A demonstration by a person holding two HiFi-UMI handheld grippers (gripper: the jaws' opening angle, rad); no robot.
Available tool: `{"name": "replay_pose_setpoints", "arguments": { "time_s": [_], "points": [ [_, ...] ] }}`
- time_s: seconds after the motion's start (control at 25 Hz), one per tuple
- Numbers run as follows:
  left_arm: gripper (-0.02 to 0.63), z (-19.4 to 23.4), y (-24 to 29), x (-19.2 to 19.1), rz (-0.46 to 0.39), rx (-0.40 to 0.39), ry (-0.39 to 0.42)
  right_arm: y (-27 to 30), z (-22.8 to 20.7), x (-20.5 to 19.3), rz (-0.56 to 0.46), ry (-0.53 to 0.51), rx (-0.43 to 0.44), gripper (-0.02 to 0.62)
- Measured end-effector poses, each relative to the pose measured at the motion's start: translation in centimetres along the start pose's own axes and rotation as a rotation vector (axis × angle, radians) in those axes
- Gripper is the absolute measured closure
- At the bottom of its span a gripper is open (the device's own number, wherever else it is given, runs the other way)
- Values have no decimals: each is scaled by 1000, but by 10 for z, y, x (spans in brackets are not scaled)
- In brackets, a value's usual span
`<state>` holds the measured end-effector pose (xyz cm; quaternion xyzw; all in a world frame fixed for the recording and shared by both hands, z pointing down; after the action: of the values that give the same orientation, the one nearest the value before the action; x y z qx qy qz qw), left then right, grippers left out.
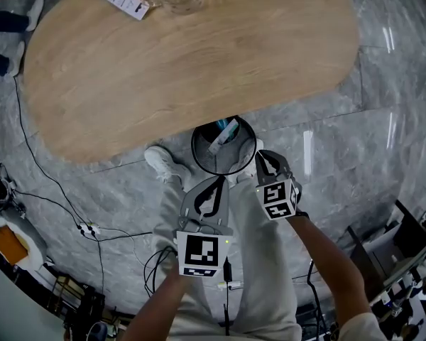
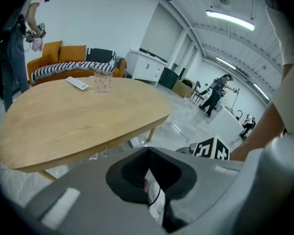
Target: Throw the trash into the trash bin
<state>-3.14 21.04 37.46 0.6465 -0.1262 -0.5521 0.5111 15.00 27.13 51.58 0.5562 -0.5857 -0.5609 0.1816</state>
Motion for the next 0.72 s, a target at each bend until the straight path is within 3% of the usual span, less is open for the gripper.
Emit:
{"name": "replay_pose_setpoints", "arguments": {
  "time_s": [0.4,0.72],
  "points": [
    [606,32,-19,36,-55,17,-42,-45,37,95,-157,-90,53,543],
    [606,82,-30,61,-103,51,-72,-26,50,184,-269,-169,42,487]
  ]
}}
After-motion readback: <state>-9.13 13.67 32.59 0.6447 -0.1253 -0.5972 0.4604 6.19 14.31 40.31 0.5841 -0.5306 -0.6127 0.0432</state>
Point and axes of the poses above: the fingertips, and each gripper's own axes: y forward along the fingers, z to its left, x out of its top, the point moved 10 cm from there along -y, backward along the fingers, and after that the axes turned 15 degrees about x, right-handed, at the moved point
